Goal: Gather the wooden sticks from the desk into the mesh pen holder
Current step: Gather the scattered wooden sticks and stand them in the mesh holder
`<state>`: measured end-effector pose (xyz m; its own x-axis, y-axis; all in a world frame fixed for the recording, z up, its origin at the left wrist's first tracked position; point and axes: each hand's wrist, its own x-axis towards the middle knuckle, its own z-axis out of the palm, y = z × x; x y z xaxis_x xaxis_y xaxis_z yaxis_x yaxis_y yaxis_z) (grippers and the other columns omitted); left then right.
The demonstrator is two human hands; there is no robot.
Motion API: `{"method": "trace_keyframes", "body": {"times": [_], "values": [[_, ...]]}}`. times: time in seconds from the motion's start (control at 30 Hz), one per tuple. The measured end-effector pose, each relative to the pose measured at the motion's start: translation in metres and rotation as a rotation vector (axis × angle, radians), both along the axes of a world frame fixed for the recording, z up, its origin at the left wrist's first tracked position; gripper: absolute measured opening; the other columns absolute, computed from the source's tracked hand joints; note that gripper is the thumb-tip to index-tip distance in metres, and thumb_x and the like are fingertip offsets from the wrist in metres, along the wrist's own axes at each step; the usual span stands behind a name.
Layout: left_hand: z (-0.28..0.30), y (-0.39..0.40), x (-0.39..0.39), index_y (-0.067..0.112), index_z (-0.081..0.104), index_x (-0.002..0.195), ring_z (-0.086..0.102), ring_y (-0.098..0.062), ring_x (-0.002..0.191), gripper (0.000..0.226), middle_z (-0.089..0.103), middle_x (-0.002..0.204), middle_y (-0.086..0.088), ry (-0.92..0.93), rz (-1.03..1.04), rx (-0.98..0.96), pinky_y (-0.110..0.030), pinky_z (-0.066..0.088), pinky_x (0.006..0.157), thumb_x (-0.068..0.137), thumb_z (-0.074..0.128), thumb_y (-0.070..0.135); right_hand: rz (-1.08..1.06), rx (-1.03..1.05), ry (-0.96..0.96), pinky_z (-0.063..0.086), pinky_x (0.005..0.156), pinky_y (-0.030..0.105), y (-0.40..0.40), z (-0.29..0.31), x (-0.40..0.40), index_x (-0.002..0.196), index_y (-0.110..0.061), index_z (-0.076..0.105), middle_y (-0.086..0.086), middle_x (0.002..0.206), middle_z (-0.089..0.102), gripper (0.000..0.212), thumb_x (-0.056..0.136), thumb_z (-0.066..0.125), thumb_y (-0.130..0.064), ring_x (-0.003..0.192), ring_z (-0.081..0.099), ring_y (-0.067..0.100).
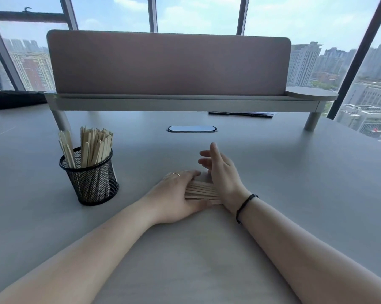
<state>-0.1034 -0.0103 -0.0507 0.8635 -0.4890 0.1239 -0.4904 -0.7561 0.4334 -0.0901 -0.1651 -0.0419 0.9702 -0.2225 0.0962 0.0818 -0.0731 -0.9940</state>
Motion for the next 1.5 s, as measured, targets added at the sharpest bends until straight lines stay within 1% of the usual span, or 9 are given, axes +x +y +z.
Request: {"method": "trace_keyframes", "body": {"times": [0.13,0.3,0.57,0.73,0.83,0.93,1.13,1.3,1.5], "values": [[0.001,0.006,0.002,0.023,0.056,0.141,0.052,-0.012,0.128,0.066,0.059,0.137,0.006,-0.006,-0.012,-0.048,-0.024,0.038,0.104,0.086,0.069,0.058,-0.015,-0.048,0.013,0.049,0.097,0.036,-0.018,-0.002,0.001,0.106,-0.020,0.070,0.002,0.102,0.075,0.042,0.098,0.047,-0.054,0.107,0.067,0.017],[-0.001,0.002,0.000,0.016,0.058,0.140,0.053,-0.023,0.124,0.046,0.060,0.130,-0.006,-0.066,-0.041,0.000,-0.032,0.041,0.104,0.099,0.060,0.037,0.022,-0.163,0.019,0.047,0.084,0.031,-0.025,0.000,-0.007,0.112,-0.019,0.071,-0.003,0.103,0.075,0.045,0.098,0.047,-0.054,0.106,0.067,0.014],[-0.002,-0.004,-0.003,0.019,0.065,0.125,0.049,-0.028,0.120,0.030,0.056,0.120,-0.006,-0.110,-0.028,0.107,-0.038,0.041,0.102,0.104,0.048,0.032,0.095,-0.398,0.029,0.049,0.093,0.035,-0.016,0.001,-0.012,0.099,-0.018,0.073,-0.007,0.099,0.075,0.043,0.099,0.047,-0.051,0.101,0.067,0.018],[0.000,-0.008,-0.005,0.017,0.056,0.131,0.046,-0.030,0.125,0.030,0.049,0.129,-0.008,-0.151,0.008,0.181,-0.040,0.037,0.107,0.104,0.045,0.024,0.135,-0.281,0.022,0.053,0.097,0.039,-0.014,0.000,-0.013,0.097,-0.023,0.073,-0.003,0.092,0.076,0.033,0.100,0.050,-0.047,0.095,0.072,0.018],[0.002,-0.011,-0.007,0.013,0.051,0.132,0.043,-0.030,0.127,0.031,0.046,0.132,-0.008,-0.187,0.031,0.302,-0.039,0.035,0.106,0.101,0.045,0.015,0.100,-0.215,-0.002,0.053,0.089,0.031,-0.015,0.001,-0.014,0.101,-0.019,0.075,-0.001,0.092,0.078,0.038,0.100,0.049,-0.047,0.092,0.072,0.012],[0.003,-0.013,-0.009,0.013,0.050,0.130,0.045,-0.032,0.124,0.036,0.048,0.128,-0.009,-0.189,0.035,0.335,-0.042,0.038,0.106,0.095,0.044,0.004,0.048,-0.110,-0.004,0.050,0.083,0.033,-0.016,0.002,-0.013,0.095,-0.018,0.075,0.005,0.090,0.078,0.038,0.101,0.049,-0.046,0.083,0.070,0.012],[-0.007,-0.007,-0.005,0.019,0.045,0.146,0.044,-0.033,0.128,0.056,0.049,0.133,-0.007,-0.185,-0.019,0.219,-0.044,0.040,0.109,0.092,0.046,0.002,0.006,-0.029,-0.005,0.052,0.094,0.043,-0.017,0.003,-0.013,0.091,-0.018,0.074,0.009,0.089,0.077,0.038,0.100,0.049,-0.045,0.084,0.070,0.016],[-0.012,0.001,-0.003,0.018,0.070,0.120,0.055,-0.026,0.109,0.036,0.058,0.109,-0.006,-0.179,-0.065,-0.060,-0.035,0.045,0.094,0.097,0.049,0.003,-0.013,-0.011,-0.001,0.052,0.092,0.040,-0.017,0.004,-0.013,0.088,-0.020,0.073,0.006,0.088,0.075,0.036,0.101,0.049,-0.042,0.086,0.069,0.016],[-0.007,0.005,0.004,0.004,0.067,0.104,0.058,-0.027,0.099,0.021,0.061,0.103,-0.008,-0.389,-0.015,-0.251,-0.022,0.037,0.083,0.097,0.047,0.004,-0.015,-0.030,0.054,0.047,0.083,0.032,-0.022,0.004,-0.012,0.087,-0.018,0.074,0.003,0.088,0.074,0.028,0.101,0.051,-0.028,0.088,0.068,0.016]]}}
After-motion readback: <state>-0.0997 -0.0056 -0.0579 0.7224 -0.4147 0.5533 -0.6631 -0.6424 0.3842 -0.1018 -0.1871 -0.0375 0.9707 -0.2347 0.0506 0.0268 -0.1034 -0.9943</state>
